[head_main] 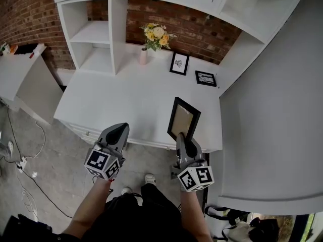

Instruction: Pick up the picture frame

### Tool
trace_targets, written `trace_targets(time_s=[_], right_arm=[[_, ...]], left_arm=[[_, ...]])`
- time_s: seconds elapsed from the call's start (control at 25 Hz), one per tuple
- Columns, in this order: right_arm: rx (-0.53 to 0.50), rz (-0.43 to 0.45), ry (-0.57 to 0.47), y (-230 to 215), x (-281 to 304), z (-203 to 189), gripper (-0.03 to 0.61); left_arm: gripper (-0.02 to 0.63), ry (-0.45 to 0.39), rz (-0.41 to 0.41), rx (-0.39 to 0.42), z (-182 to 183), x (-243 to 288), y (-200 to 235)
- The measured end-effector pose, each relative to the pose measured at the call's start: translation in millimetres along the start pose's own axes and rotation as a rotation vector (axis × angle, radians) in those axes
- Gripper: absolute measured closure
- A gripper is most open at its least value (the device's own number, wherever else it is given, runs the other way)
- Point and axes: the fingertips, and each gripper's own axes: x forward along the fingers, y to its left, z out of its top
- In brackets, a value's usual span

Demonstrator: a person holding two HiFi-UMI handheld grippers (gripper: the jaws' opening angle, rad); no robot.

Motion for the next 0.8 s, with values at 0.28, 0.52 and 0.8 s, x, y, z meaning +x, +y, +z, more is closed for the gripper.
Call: trace_targets(time_s=[0.28,0.52,0.8], right_arm=[[-0.014,-0.012,-0.014,0.2,-2.7,6.4,0.555],[-0.027,-0.022,-0.029,-1.2,-3.9,13.3,0.555],[-0.041,-0.033,-0.046,-1.3,-6.3,19.6,0.555]], left_arm=[[0.604,-0.020,-0.010,-0.003,7.3,2.6,-3.5],[0.604,-0.033,-0.013,-0.004,11.0,5.5,-4.0],[0.604,-0.044,-0.023,-0.002,15.2,7.5,-5.7]])
